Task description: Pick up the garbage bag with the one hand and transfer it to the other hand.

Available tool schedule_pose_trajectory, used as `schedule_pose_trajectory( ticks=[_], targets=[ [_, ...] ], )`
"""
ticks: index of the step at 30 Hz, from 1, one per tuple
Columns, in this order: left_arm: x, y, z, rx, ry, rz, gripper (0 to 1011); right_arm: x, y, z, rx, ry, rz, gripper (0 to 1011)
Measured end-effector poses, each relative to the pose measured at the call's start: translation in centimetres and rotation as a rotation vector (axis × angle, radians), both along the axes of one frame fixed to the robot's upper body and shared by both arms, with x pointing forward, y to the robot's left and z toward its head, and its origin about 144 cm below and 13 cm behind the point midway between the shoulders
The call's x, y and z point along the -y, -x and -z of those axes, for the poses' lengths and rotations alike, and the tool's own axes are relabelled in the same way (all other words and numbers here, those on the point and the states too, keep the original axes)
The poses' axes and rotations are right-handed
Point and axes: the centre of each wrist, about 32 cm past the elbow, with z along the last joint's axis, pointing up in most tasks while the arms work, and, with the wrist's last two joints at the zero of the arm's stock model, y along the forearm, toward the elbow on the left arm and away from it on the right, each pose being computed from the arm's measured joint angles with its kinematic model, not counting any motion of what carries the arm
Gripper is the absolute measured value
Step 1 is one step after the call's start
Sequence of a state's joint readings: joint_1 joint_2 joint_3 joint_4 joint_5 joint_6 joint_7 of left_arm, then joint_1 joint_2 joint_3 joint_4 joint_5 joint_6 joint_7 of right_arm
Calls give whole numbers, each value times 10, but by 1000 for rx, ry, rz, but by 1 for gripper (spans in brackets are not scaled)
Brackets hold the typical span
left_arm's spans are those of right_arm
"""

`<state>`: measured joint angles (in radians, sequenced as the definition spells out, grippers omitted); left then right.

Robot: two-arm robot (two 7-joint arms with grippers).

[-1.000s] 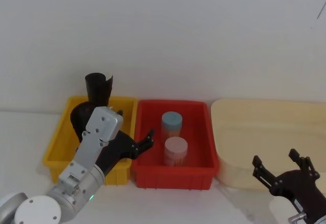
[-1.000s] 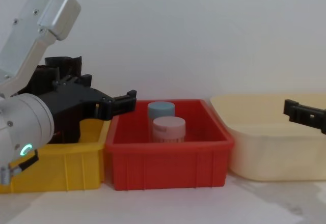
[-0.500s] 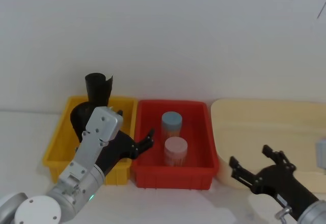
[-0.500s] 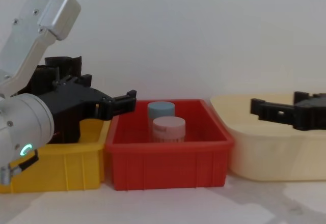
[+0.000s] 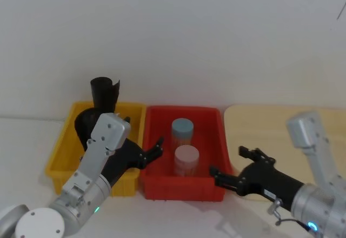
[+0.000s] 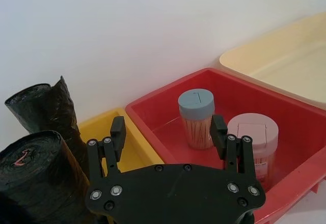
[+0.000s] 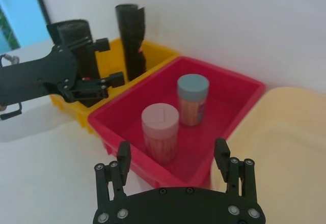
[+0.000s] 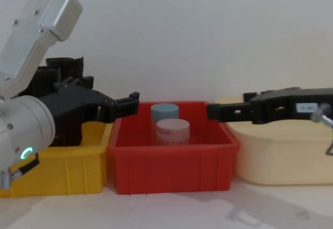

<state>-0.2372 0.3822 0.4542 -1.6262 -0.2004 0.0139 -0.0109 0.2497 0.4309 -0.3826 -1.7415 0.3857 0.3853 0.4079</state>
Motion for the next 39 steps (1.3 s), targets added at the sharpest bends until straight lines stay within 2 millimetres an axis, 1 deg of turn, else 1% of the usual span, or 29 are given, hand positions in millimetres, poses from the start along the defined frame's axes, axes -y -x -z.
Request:
schedule_pose_trajectory(
  ticks=[2, 10, 16, 25, 39],
  targets=[
    [0, 0, 0, 0, 0, 0, 1001, -4, -9, -6, -14, 24, -29, 1001],
    [0, 0, 0, 0, 0, 0, 1002, -15, -30, -17, -46, 83, -90, 1002],
    [0, 0, 0, 0, 0, 0, 1002, -22, -45, -20, -67, 125, -119, 1002],
    [0, 0, 0, 0, 0, 0, 1002, -31, -64, -19, -83, 175, -136, 1002],
    [0, 0, 0, 0, 0, 0, 1002, -41, -85, -14, -89, 210, -141, 1001]
  ],
)
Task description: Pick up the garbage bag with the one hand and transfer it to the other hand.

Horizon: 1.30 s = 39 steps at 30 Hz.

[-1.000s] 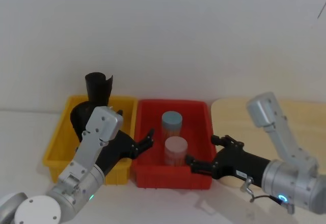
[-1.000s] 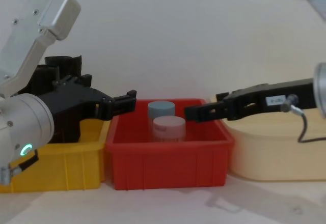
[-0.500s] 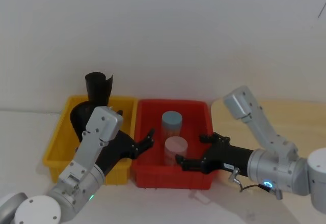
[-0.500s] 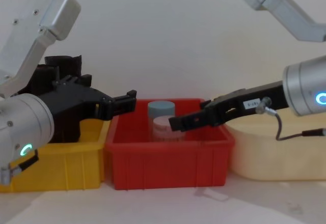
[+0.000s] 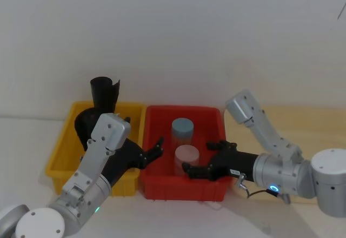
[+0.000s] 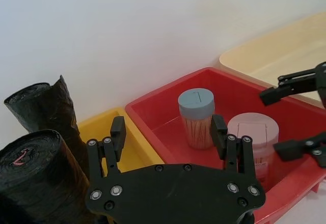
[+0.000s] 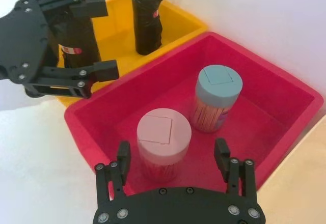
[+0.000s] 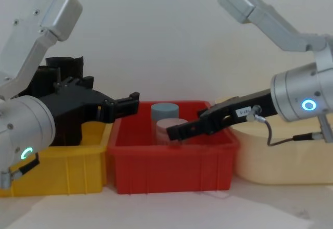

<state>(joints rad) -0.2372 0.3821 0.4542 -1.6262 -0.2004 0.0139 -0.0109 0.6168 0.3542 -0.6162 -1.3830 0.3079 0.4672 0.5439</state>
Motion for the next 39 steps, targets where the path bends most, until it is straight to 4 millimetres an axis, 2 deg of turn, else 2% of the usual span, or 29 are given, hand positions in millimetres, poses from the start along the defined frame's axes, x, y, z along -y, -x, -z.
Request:
schedule_pose_trajectory(
  ticks=[16, 24, 25, 30, 39],
  targets=[
    [0, 0, 0, 0, 0, 0, 1002, -9, -17, 5, -5, 8, -15, 998],
    [0, 0, 0, 0, 0, 0, 1002, -11, -21, 7, -8, 9, -20, 840],
    [0, 0, 0, 0, 0, 0, 1001, -11, -21, 7, -7, 10, -20, 787],
    [0, 0, 0, 0, 0, 0, 1002, -12, -22, 7, -7, 9, -22, 664],
    [0, 0, 0, 0, 0, 0, 1002, -8, -21, 3, 14, 2, -13, 663]
  ],
)
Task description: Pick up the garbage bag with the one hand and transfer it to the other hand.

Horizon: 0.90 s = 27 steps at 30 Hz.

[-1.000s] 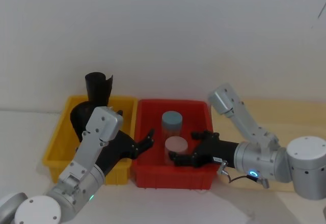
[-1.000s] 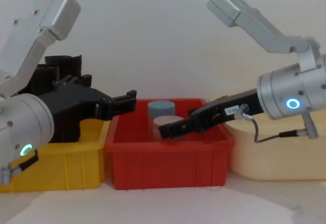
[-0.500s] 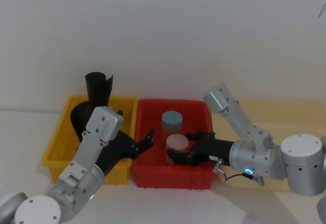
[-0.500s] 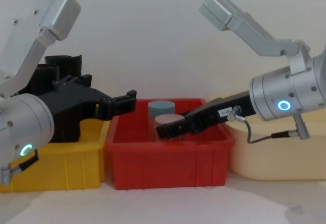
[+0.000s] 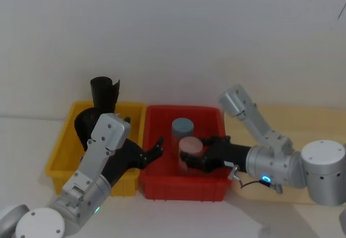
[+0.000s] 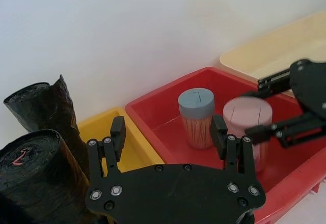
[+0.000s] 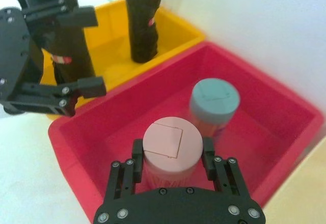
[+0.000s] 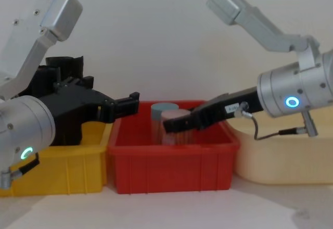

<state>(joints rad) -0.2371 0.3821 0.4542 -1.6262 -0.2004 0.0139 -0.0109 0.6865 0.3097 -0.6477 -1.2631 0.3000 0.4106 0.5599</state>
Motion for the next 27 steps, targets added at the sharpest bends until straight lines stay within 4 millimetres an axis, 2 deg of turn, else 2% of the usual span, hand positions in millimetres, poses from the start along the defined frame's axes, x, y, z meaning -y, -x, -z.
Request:
schedule_pose_trajectory(
  ticks=[11, 22, 27],
  targets=[
    [0, 0, 0, 0, 0, 0, 1002, 16, 5, -25, 106, -39, 56, 664],
    [0, 0, 0, 0, 0, 0, 1002, 51, 12, -67, 244, -72, 175, 663],
    [0, 0, 0, 0, 0, 0, 1001, 62, 13, -74, 254, -60, 215, 664]
  ],
)
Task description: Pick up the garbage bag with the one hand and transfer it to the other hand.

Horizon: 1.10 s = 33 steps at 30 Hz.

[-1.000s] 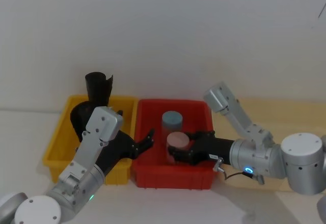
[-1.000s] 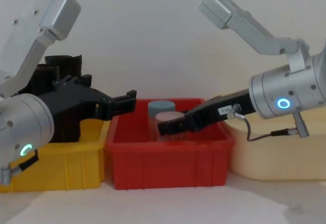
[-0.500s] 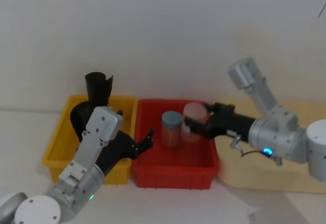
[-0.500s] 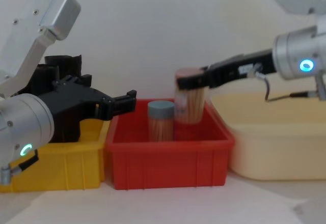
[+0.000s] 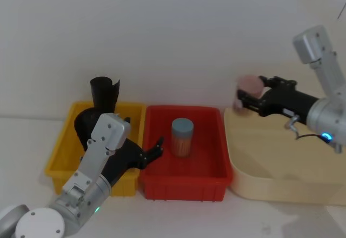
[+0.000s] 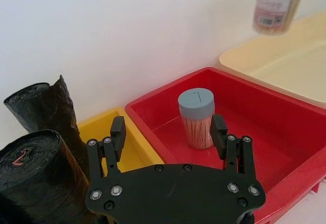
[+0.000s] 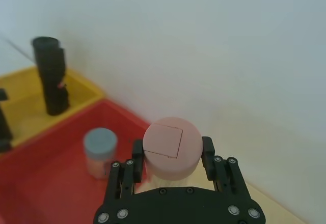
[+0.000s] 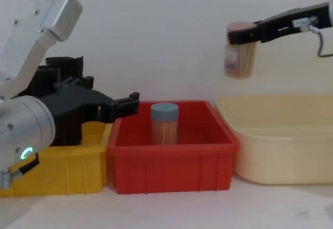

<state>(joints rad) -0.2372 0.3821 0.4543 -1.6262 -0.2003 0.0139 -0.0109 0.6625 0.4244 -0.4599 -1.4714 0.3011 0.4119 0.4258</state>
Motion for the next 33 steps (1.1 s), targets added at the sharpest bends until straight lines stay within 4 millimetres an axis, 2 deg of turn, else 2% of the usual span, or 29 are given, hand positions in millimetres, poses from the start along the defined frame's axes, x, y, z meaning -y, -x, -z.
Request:
schedule_pose_trajectory(
  ticks=[7, 12, 21, 23, 26, 33],
  targets=[
    [0, 0, 0, 0, 0, 0, 1002, 18, 2, -3, -23, 45, 62, 664],
    [0, 0, 0, 0, 0, 0, 1002, 29, 1, 3, -66, 101, 102, 664],
    [0, 0, 0, 0, 0, 0, 1002, 36, -3, 11, -98, 150, 129, 667],
    [0, 0, 0, 0, 0, 0, 1002, 37, -3, 13, -101, 158, 135, 697],
    [0, 0, 0, 0, 0, 0, 1002, 38, -4, 15, -105, 167, 141, 815],
    [0, 0, 0, 0, 0, 0, 1002, 40, -5, 17, -110, 181, 150, 991]
  ],
)
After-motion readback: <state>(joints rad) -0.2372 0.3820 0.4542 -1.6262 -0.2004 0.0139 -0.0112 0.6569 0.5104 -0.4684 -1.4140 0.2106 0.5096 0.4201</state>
